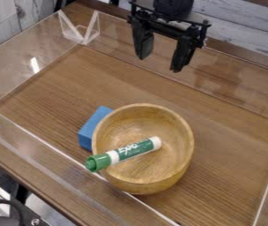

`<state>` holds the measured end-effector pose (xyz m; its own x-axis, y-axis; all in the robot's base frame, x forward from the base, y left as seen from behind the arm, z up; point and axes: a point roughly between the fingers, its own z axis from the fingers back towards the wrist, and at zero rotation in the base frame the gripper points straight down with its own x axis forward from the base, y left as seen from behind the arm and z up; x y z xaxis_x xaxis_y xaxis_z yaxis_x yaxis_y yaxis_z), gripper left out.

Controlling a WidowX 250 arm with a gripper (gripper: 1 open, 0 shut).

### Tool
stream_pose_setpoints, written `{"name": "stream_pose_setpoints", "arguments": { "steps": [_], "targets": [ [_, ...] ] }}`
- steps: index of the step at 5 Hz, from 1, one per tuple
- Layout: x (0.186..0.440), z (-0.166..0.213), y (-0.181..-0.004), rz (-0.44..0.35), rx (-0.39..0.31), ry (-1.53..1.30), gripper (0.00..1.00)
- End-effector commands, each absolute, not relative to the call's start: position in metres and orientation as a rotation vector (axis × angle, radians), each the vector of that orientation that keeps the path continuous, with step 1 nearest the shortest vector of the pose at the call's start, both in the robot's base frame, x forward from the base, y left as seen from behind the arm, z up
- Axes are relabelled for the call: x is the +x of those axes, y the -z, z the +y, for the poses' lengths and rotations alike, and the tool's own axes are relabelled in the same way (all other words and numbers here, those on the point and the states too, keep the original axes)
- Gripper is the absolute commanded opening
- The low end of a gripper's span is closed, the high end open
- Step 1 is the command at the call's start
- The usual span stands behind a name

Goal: Remove the green marker from inside the brown bowl and put it on the table

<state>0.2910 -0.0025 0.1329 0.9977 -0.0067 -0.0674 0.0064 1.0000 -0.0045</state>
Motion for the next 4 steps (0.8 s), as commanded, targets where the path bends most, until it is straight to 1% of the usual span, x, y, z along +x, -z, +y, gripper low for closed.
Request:
{"name": "stream_pose_setpoints", "arguments": {
  "steps": [1,3,4],
  "targets": [
    [0.279,-0.005,-0.126,0.078,-0.004,0.056,1.00],
    [0.234,-0.009,-0.119,0.021,0.007,0.316,1.00],
    [0.219,-0.009,-0.111,-0.006,0.021,0.355,1.00]
  ]
}}
